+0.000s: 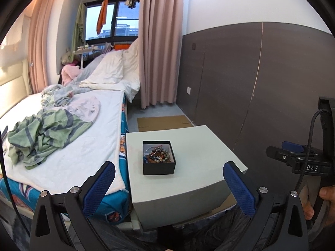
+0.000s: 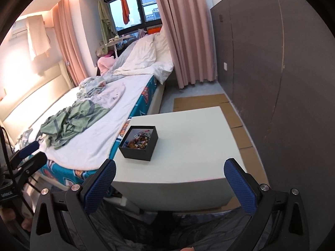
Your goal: Organize jewelry
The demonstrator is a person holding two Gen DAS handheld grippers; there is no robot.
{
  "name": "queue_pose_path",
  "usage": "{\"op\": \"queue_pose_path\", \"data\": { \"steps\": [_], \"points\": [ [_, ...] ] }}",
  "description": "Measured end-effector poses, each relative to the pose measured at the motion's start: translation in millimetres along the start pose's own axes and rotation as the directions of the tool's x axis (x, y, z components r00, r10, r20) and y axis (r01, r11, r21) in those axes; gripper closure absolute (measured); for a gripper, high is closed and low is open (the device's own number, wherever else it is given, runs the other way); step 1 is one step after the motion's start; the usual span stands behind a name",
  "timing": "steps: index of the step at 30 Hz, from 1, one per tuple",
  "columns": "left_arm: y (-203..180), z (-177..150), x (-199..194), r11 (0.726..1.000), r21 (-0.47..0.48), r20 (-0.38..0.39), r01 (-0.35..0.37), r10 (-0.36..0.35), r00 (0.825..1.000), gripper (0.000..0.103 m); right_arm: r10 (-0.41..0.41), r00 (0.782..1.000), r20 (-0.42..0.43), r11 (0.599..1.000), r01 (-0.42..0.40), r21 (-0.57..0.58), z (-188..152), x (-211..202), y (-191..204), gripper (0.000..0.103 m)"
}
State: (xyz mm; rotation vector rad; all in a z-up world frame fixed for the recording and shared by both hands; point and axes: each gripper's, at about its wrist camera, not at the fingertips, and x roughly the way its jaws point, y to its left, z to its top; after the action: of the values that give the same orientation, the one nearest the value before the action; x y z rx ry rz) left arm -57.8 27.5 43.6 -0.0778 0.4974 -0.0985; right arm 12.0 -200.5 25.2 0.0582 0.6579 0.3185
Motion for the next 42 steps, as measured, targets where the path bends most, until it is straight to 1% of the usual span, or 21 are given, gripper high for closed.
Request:
{"op": "queue_pose_path", "data": {
  "steps": [4,7,10,16,29,42],
  "points": [
    [3.7,-5.6,-12.0,1.0,-0.006,0.025,-0.018,0.018,1.0,0.0,0.009,1.0,0.012,1.0,-0.009,0.011,-10.2,-8.9,-0.6,0.0],
    [3.4,-8.2,-19.5,1.0,0.007,0.036,-0.025,0.025,0.999,0.0,0.009,1.0,0.017,1.0,-0.009,0.007,-16.3,-13.3,1.7,0.0],
    [3.7,-11.0,-25.9,1.0,0.009,0.042,-0.019,0.019,0.999,0.0,0.013,0.999,0.037,1.0,-0.012,-0.013,-22.0,-19.6,6.8,0.0],
    [5.3,-13.6,-30.9,1.0,0.004,0.061,-0.024,0.024,0.998,0.0,0.022,0.999,0.046,1.0,-0.022,-0.016,-25.5,-22.7,11.6,0.0],
    [8.7,-17.8,-24.9,1.0,-0.003,0.045,-0.019,0.019,0.999,0.0,0.032,0.998,0.046,0.999,-0.031,-0.014,-28.8,-18.8,12.9,0.0],
    [13.1,-19.3,-19.2,1.0,-0.02,0.037,-0.016,0.017,0.999,0.0,0.021,0.999,0.036,1.0,-0.021,-0.004,-28.0,-15.5,19.6,0.0]
  ]
}}
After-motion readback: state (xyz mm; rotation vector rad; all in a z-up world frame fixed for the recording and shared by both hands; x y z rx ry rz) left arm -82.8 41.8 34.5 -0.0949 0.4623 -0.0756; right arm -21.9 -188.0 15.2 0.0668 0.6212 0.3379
